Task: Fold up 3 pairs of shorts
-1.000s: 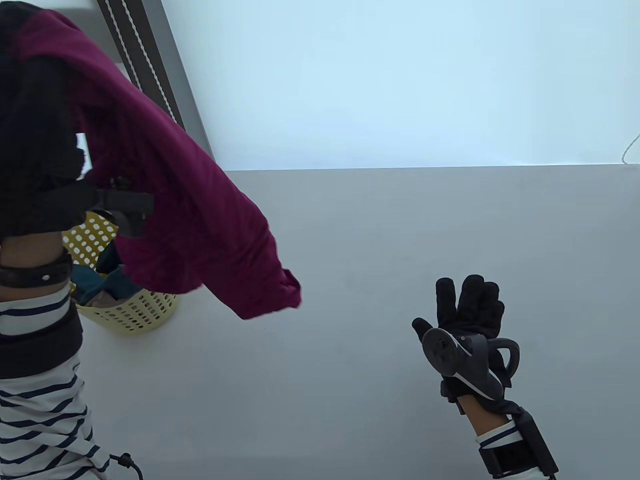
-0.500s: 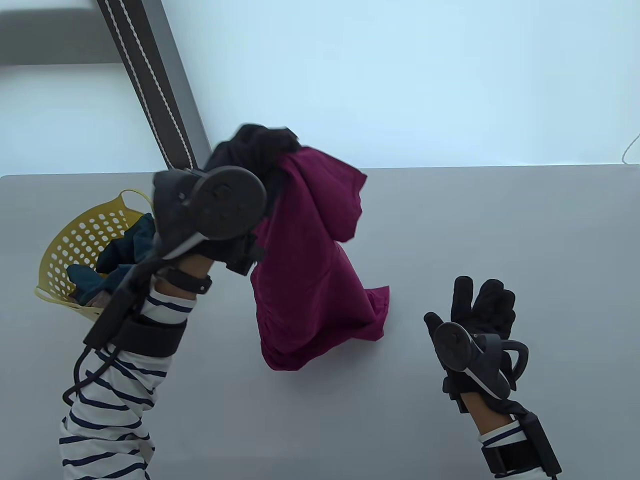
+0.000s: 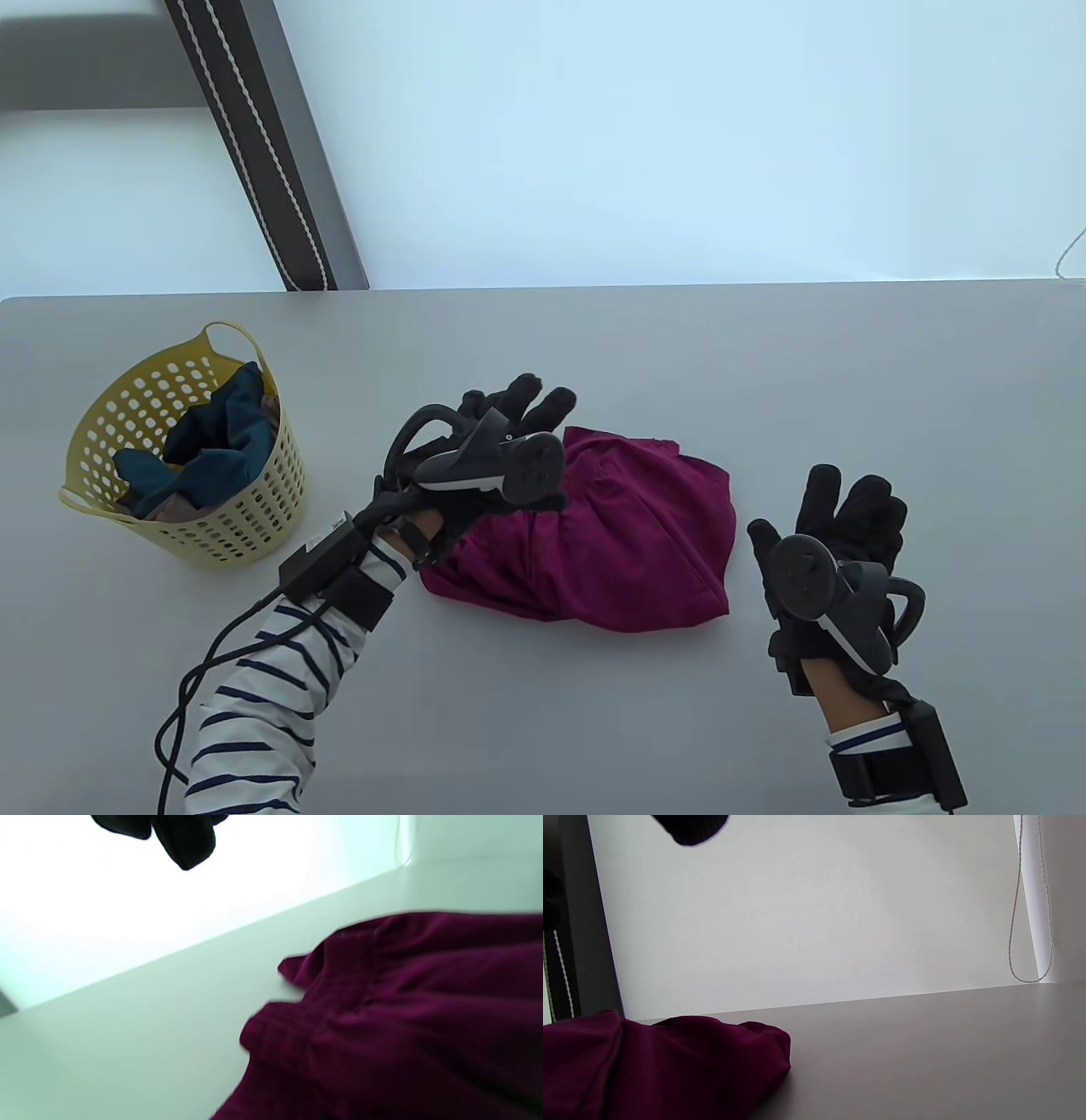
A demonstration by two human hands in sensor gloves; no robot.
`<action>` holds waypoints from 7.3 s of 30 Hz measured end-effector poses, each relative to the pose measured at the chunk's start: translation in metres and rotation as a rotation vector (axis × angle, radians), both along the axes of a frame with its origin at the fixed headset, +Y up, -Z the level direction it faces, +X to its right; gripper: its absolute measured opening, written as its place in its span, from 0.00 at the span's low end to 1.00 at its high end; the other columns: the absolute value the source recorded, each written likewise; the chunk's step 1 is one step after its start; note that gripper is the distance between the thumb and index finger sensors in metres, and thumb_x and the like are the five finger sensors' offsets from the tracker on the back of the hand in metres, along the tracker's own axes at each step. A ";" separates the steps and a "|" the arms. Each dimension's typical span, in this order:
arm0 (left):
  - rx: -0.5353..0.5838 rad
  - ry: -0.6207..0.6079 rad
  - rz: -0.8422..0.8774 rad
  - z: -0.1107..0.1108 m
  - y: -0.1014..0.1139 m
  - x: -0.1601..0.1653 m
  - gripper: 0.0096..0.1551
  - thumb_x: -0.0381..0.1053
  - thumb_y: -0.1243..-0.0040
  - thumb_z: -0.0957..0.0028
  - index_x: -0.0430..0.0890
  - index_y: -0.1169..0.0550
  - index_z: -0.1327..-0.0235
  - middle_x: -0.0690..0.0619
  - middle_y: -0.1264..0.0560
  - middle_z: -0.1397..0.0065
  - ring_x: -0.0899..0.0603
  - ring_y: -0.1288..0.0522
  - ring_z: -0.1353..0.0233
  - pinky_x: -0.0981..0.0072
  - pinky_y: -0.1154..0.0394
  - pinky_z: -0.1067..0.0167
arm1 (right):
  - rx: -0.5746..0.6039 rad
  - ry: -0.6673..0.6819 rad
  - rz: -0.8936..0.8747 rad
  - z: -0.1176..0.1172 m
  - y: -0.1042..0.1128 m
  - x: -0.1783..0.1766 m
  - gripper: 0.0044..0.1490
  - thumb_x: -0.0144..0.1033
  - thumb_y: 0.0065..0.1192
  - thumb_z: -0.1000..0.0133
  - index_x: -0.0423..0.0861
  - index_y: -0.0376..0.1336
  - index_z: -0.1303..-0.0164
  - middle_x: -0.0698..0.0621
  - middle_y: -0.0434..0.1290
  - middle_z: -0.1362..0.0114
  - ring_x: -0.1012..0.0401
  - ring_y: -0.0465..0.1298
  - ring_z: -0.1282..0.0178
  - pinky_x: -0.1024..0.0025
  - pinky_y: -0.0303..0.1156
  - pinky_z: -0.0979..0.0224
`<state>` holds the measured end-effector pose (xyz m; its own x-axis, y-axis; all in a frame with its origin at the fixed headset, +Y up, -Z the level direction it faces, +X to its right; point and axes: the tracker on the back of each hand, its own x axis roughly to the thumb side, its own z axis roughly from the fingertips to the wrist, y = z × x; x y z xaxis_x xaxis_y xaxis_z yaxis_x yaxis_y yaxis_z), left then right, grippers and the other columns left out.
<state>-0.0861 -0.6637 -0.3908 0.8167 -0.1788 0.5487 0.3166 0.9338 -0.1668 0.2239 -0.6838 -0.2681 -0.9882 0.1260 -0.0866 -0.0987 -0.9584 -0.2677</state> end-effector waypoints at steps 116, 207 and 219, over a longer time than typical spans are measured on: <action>0.612 0.286 0.252 0.024 0.248 -0.097 0.23 0.58 0.47 0.53 0.62 0.35 0.44 0.51 0.29 0.27 0.46 0.20 0.31 0.38 0.28 0.28 | 0.354 0.017 -0.088 -0.051 0.260 -0.063 0.25 0.39 0.52 0.48 0.50 0.63 0.40 0.46 0.70 0.35 0.41 0.70 0.27 0.35 0.58 0.25; 0.184 -0.058 -0.640 0.111 -0.089 -0.119 0.38 0.55 0.60 0.45 0.40 0.40 0.22 0.33 0.37 0.18 0.36 0.23 0.27 0.33 0.33 0.30 | -0.620 0.076 0.153 -0.106 -0.023 -0.121 0.48 0.52 0.44 0.43 0.25 0.55 0.29 0.22 0.67 0.35 0.32 0.75 0.43 0.46 0.76 0.47; -0.162 -0.154 -0.517 0.114 -0.072 -0.140 0.32 0.67 0.54 0.55 0.62 0.36 0.35 0.48 0.40 0.15 0.37 0.27 0.22 0.34 0.36 0.26 | -0.855 -0.029 0.296 -0.131 -0.073 -0.108 0.50 0.48 0.44 0.43 0.18 0.46 0.29 0.11 0.61 0.40 0.25 0.72 0.46 0.41 0.73 0.45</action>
